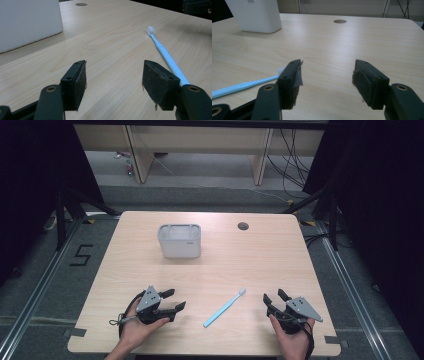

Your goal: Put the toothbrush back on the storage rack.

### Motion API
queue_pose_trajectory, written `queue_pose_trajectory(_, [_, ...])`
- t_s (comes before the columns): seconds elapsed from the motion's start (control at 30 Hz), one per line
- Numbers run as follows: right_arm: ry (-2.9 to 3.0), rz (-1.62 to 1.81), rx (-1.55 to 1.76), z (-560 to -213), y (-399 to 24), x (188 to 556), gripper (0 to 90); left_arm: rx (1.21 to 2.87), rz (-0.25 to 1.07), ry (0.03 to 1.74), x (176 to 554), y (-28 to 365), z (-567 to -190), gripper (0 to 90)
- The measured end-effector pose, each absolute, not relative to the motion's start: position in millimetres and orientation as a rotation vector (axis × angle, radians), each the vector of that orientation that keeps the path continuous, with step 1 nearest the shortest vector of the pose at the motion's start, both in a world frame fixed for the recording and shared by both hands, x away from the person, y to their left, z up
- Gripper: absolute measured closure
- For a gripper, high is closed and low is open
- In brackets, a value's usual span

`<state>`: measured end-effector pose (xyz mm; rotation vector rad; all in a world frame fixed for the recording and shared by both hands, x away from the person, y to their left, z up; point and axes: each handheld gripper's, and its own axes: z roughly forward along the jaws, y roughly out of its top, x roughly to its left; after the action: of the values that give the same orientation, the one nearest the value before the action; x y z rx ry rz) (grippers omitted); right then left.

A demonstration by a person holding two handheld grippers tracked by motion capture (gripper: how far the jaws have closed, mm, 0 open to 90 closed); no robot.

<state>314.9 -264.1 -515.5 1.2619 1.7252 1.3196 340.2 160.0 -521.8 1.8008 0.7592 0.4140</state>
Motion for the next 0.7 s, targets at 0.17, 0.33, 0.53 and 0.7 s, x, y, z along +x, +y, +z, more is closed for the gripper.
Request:
queue_pose_trajectory(0.17, [1.739, 1.295, 1.266, -514.4, -264.2, 314.7, 38.2, 1.819, 0.405, 0.772, 339.6, 157.8, -519.9, 36.5])
queue_pose_trajectory(0.33, [1.736, 1.291, 1.264, -514.6, -266.1, 315.8, 37.2, 1.818, 0.386, 0.797, 339.5, 154.2, -506.1, 37.2])
queue_pose_trajectory(0.53, [1.749, 1.294, 1.277, -514.4, -266.4, 315.8, 37.4, 1.861, 0.357, 0.827, 338.1, 148.6, -490.3, 37.5])
queue_pose_trajectory(0.7, [1.747, 1.296, 1.304, -514.4, -265.0, 316.4, 37.5, 1.935, 0.301, 0.805, 339.4, 141.3, -482.1, 38.4])
